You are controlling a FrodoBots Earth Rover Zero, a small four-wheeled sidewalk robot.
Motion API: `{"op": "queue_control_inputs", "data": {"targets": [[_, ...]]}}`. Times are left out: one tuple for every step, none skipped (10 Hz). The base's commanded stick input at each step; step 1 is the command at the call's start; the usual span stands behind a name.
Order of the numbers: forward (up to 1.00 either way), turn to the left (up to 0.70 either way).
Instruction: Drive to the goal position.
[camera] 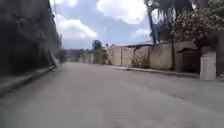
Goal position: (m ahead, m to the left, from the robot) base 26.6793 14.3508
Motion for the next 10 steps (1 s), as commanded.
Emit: {"op": "queue_control_inputs", "data": {"targets": [[1.0,0.0],[1.0,0.0],[1.0,0.0],[1.0,0.0],[1.0,0.0],[1.0,0.0],[1.0,0.0],[1.0,0.0],[1.0,0.0],[1.0,0.0]]}}
